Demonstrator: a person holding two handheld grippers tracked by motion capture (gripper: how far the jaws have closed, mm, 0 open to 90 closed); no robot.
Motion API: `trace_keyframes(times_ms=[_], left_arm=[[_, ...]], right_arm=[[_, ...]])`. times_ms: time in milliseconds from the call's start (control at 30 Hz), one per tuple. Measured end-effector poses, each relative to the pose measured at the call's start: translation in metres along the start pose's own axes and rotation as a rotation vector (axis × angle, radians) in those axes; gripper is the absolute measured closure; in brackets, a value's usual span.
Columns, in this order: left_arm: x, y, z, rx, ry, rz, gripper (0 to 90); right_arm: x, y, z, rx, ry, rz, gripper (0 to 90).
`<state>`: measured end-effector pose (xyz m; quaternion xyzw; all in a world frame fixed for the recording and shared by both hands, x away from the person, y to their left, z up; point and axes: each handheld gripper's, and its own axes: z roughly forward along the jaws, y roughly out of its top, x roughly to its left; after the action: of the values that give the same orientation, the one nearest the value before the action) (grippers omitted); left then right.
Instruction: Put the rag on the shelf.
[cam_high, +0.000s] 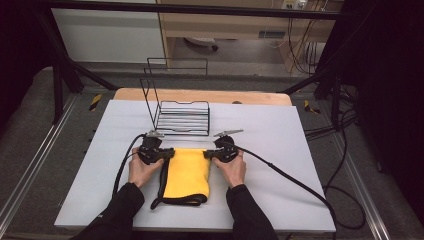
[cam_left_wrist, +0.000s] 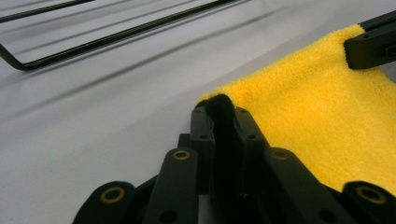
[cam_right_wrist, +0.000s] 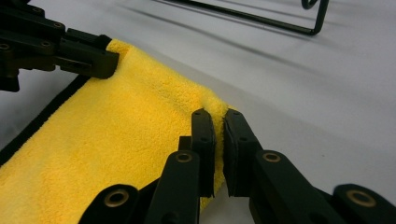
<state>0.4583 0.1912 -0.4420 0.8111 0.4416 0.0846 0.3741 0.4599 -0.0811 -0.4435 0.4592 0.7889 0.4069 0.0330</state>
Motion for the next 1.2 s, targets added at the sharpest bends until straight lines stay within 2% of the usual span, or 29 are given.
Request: trace_keyframes(times_ms=[167, 400, 833, 1200], left_arm=[[-0.001, 0.001, -0.007, -0.032, 0.002, 0.006, 80.8], [-0.005, 0.002, -0.025, -0.105, -0.004, 0.013, 80.9], [-0.016, 0.001, -0.049, -0.202, 0.001, 0.059, 81.0], [-0.023, 0.003, -0.073, -0.273, -0.003, 0.095, 81.0]], right_arm=[[0.004, 0.003, -0.009, -0.036, 0.011, -0.018, 84.8], [0.013, 0.005, -0.022, -0.105, 0.021, -0.054, 84.8], [0.026, 0.005, -0.043, -0.196, 0.035, -0.111, 84.8], [0.036, 0.009, -0.063, -0.273, 0.066, -0.137, 84.7]])
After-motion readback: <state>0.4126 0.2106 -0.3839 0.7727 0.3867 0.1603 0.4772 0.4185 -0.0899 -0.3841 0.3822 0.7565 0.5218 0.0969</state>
